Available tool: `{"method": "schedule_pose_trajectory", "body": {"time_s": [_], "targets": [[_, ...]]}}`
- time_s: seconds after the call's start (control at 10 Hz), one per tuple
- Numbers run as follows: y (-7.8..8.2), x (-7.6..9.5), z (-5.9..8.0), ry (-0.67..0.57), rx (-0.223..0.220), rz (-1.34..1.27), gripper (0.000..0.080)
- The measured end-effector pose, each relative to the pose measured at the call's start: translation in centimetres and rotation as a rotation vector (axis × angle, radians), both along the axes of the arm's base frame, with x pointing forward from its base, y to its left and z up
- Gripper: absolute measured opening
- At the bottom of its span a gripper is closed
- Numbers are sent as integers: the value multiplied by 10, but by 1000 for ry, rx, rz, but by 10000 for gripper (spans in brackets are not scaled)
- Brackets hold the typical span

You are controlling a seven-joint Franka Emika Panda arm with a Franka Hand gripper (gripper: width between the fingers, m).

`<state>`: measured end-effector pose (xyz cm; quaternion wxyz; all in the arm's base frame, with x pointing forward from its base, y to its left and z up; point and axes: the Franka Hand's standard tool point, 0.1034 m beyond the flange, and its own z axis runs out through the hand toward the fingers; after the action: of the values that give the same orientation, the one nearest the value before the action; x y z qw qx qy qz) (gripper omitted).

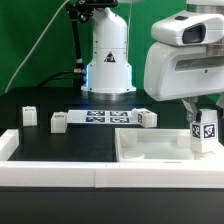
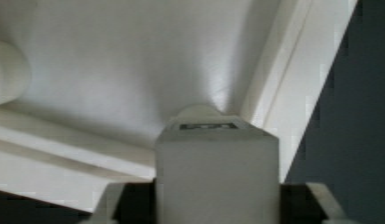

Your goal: Assemble one leg

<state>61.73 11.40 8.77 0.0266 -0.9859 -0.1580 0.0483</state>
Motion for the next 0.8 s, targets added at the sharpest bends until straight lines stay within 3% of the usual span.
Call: {"method": "schedule_pose_trajectory", "body": {"time_s": [0.2, 0.5, 0.8], "targets": [[1, 0, 0, 5, -9, -105, 291], [8, 0, -1, 33, -55, -599, 291], [10, 2, -1, 47, -70, -959, 292]]}}
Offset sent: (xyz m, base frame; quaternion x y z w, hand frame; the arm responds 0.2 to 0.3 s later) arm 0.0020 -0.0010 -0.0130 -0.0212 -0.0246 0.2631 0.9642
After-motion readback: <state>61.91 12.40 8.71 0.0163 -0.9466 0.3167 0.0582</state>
